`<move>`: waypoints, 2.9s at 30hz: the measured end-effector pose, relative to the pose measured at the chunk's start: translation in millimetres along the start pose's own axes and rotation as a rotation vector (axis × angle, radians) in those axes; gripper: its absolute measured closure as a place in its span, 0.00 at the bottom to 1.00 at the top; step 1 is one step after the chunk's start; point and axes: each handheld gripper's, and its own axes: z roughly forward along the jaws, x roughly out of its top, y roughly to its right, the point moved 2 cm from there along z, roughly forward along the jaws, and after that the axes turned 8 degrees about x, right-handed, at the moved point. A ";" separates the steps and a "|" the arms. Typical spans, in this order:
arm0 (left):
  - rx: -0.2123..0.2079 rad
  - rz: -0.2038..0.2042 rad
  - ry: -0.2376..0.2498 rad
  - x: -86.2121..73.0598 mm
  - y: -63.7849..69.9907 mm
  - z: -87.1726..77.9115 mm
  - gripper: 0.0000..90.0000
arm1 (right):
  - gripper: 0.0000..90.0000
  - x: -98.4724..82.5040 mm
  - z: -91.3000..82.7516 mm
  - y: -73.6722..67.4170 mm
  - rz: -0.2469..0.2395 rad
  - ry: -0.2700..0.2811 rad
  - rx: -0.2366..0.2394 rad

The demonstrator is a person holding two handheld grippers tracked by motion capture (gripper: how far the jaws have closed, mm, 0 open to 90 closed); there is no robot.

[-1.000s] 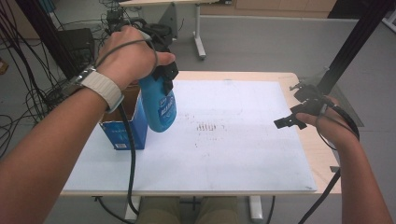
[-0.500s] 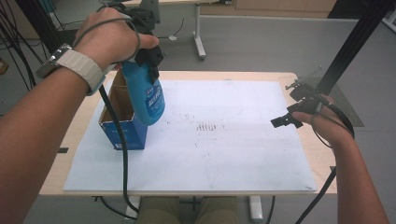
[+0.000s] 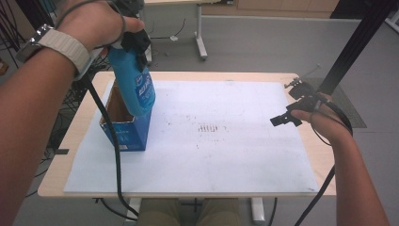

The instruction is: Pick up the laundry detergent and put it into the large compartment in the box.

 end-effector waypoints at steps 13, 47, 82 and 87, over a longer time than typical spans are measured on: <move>0.009 -0.086 0.006 -0.6 -30.6 -2.5 0.42 | 0.10 0.1 4.7 4.1 0.013 -0.002 0.001; 0.019 -0.168 -0.021 16.8 -63.5 24.4 0.42 | 0.10 4.6 15.7 12.1 0.033 -0.014 0.011; 0.043 -0.190 -0.039 29.2 -71.9 62.6 0.42 | 0.10 1.8 24.3 18.0 0.051 -0.016 0.018; 0.034 -0.190 -0.036 30.6 -72.9 69.4 0.42 | 0.10 1.6 25.6 18.3 0.051 -0.016 0.019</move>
